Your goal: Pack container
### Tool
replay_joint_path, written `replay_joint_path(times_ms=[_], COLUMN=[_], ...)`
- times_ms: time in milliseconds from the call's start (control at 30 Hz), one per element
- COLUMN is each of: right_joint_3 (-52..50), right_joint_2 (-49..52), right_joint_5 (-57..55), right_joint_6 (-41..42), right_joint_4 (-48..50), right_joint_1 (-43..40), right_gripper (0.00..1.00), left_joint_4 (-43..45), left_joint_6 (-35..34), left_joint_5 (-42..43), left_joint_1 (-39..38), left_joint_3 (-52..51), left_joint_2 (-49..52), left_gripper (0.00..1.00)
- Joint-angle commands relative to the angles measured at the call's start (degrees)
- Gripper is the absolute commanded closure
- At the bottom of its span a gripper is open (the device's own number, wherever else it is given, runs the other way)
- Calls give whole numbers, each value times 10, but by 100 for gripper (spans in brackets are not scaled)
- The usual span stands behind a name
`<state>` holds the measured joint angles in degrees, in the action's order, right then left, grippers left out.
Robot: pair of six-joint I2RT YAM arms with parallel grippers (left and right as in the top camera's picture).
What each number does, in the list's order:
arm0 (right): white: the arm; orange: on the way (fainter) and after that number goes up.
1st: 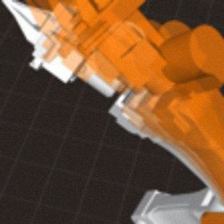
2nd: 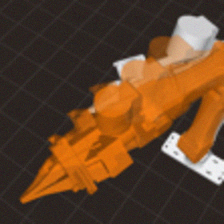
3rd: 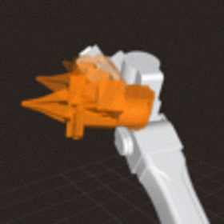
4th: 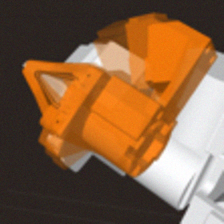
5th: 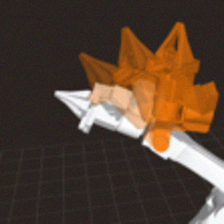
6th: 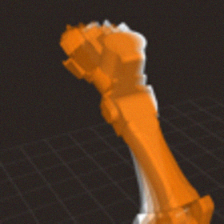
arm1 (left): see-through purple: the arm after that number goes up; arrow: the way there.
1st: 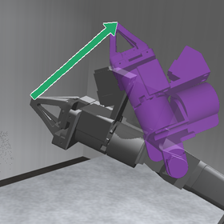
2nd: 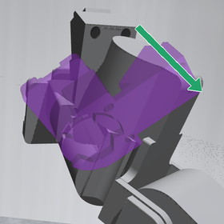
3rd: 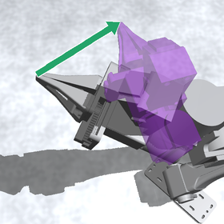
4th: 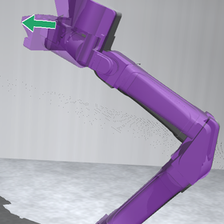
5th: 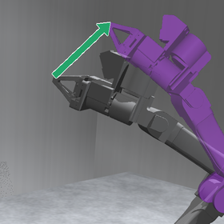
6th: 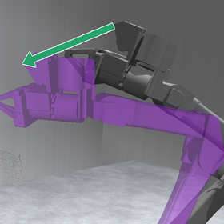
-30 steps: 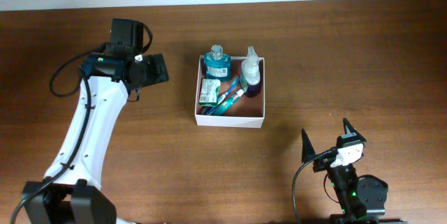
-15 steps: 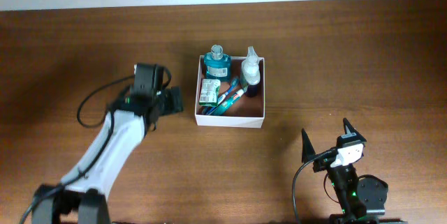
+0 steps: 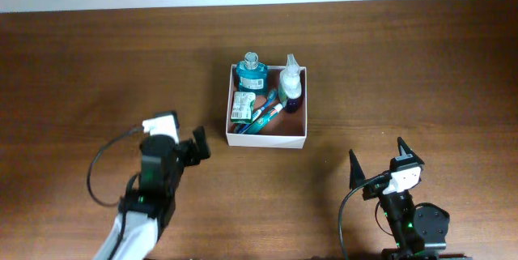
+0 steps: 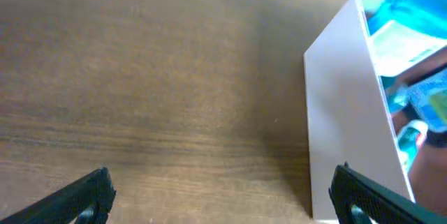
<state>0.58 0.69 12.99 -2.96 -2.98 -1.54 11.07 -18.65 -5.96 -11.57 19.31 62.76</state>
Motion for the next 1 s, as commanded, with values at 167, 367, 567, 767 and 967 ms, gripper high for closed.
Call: replay_joint_path(times_ms=[167, 367, 567, 767, 967], right_joint_3=[-3, -3, -3, -3, -3], right_joint_2=[-5, -5, -5, -5, -5], right_joint_5=[-3, -3, -3, -3, -3], right_joint_6=[5, 5, 5, 5, 5], right_joint_4=[-3, -3, -3, -3, -3], right_joint_1=[5, 5, 5, 5, 5], right_gripper=[1, 1, 2, 1, 1], left_joint_4=[49, 50, 45, 17, -19], left_joint_6=[3, 3, 7, 39, 52], left_joint_5=[3, -12, -47, -46, -46], left_joint_1=[0, 3, 3, 31, 57], left_joint_3=[-119, -166, -188, -188, -188], left_joint_2=[-133, -211, -277, -342, -380], left_gripper=[1, 1, 0, 1, 1])
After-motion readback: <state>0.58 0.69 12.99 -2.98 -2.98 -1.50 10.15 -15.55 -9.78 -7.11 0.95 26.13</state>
